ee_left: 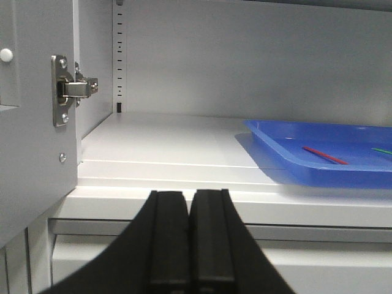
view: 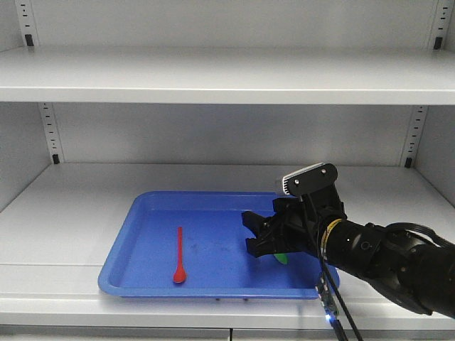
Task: Sort red and green spoons into left cabinet
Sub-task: 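Withdraw left gripper from the tray, right gripper lingering above green spoon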
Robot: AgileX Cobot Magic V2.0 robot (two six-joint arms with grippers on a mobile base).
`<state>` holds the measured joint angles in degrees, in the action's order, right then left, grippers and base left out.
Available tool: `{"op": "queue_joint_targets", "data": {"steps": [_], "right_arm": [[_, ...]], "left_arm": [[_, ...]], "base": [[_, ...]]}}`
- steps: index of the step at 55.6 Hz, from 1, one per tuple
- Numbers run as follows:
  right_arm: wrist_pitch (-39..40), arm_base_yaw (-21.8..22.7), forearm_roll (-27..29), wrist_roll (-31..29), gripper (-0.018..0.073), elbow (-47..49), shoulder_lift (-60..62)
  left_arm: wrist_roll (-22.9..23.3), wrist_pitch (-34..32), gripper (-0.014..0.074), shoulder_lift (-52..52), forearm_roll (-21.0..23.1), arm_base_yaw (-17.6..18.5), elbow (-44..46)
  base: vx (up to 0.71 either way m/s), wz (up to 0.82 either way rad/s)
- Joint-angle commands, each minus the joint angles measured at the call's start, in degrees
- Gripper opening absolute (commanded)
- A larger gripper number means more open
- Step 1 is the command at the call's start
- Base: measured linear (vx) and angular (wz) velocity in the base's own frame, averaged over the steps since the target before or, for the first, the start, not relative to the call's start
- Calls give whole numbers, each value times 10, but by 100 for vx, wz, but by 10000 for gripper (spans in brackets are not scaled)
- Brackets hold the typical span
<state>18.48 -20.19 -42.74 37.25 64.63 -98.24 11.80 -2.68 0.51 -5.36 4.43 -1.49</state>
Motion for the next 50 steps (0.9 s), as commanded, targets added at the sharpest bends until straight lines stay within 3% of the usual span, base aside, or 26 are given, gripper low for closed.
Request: {"op": "queue_joint_targets", "data": {"steps": [1,36,45,50], "right_arm": [[34,1,11,-4,459,19,24],[31,2,6,-9,459,19,24],[-30,1,17,-55,459,19,47],[-70,1,58,-63,459,17,76]], "left_arm": [[5,-42,-6,4,5,-1,2],[5,-42,-6,4,5,-1,2],[5,-42,-6,4,5,-1,2],[5,-42,-6,4,5,-1,2]], "base": [[0,0],[0,0],[0,0],[0,0]]}}
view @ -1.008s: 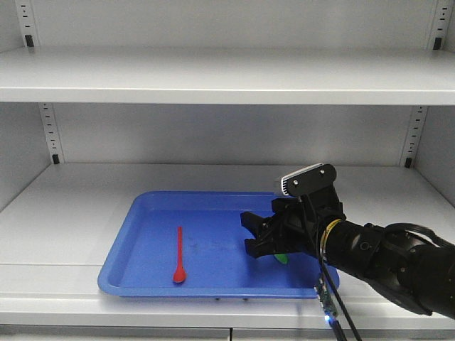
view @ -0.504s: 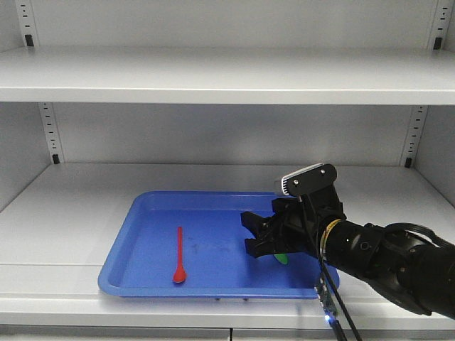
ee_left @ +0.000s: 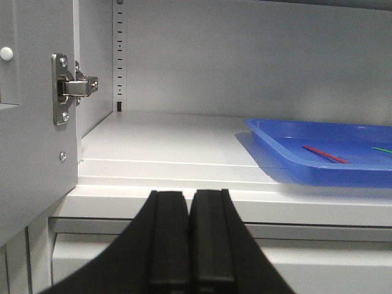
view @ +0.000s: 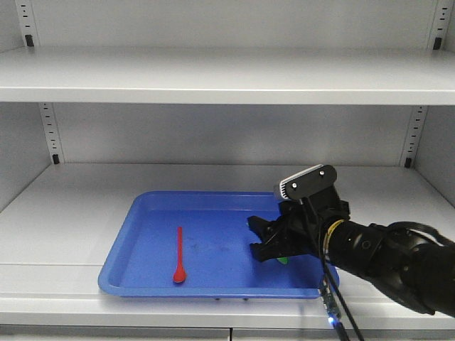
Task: Sort red and green spoons into left cabinet
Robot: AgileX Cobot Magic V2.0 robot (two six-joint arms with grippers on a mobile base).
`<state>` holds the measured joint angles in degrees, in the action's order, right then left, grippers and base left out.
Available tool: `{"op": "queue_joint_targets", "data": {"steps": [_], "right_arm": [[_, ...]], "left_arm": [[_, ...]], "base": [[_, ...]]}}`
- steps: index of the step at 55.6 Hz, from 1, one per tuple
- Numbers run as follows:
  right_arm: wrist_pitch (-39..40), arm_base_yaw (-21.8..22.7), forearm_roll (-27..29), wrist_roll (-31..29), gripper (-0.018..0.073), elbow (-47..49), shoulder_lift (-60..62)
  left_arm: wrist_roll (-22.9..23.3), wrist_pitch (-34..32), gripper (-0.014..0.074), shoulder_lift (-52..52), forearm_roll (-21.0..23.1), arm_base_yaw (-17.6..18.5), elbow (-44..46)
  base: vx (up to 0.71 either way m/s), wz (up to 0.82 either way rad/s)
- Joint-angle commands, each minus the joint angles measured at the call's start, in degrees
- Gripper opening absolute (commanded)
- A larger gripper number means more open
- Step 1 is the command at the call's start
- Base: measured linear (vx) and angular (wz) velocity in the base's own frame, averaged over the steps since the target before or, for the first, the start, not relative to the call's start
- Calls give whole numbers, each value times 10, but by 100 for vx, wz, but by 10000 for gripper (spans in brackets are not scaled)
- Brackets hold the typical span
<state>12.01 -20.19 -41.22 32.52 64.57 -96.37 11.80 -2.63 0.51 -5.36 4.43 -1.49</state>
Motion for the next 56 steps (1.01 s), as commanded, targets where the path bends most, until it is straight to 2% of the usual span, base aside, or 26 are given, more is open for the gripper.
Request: {"op": "queue_joint_targets", "data": {"steps": [1,8,18,21,28,41,48,56], "right_arm": [[-15,1,56,-17,459,17,66],[-78,2,107,-30,459,-8,119],[-150,16,123,-140,397,-84,230],[-143,39,149,-173,343,-127,277],[-127,97,226,-205,223,-215,394],[-125,188,268,-217,-17,-396,611],[-126,205,295,-255,-12,-488,733],[-126,207,403,-325,-10,-581,847]], "left_arm": [[5,-42,-6,4,5,-1,2],[5,-42,-6,4,5,-1,2],[5,-42,-6,4,5,-1,2],[5,-42,-6,4,5,-1,2],[5,-42,-6,4,5,-1,2],[5,-42,-6,4,5,-1,2],[5,-42,-6,4,5,-1,2],[5,-42,-6,4,5,-1,2]], "base": [[0,0],[0,0],[0,0],[0,0],[0,0],[0,0],[0,0],[0,0]]}}
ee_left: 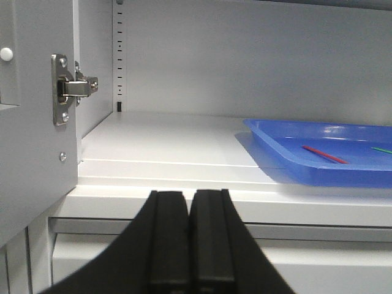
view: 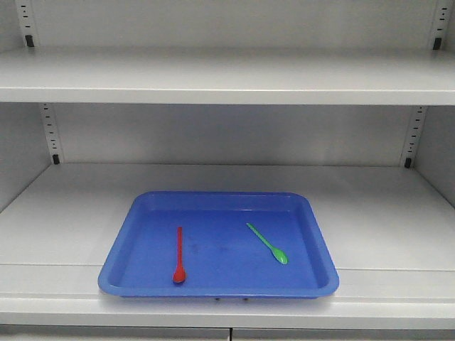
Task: Sort red and green spoons into left cabinet
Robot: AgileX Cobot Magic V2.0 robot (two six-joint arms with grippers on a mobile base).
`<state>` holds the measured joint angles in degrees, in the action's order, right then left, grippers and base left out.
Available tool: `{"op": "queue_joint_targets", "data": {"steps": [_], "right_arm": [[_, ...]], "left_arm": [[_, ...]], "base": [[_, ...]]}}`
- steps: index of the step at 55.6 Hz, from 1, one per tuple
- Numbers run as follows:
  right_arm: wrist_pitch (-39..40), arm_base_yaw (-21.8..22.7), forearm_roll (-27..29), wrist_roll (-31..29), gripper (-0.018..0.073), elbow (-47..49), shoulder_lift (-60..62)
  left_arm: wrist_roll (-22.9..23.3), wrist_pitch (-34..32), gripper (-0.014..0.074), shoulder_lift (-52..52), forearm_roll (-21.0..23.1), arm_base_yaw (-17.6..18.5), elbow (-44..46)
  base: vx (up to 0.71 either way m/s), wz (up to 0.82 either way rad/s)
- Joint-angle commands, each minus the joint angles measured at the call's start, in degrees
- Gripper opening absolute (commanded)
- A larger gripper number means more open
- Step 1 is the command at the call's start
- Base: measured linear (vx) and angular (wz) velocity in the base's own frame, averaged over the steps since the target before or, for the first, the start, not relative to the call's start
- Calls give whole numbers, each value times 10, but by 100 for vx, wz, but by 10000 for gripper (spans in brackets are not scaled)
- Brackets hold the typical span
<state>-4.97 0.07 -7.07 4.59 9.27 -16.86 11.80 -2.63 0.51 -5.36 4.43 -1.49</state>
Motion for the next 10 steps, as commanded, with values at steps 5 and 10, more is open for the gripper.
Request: {"op": "queue_joint_targets", "data": {"steps": [5,10], "right_arm": [[44,4,101,-68,-9,-84,120],[20,4,102,-67,-9,-118,169]], "left_arm": [[5,-42,-6,4,5,-1,2],[5,-42,-6,4,5,-1,2]], "base": [[0,0],[0,0]]}}
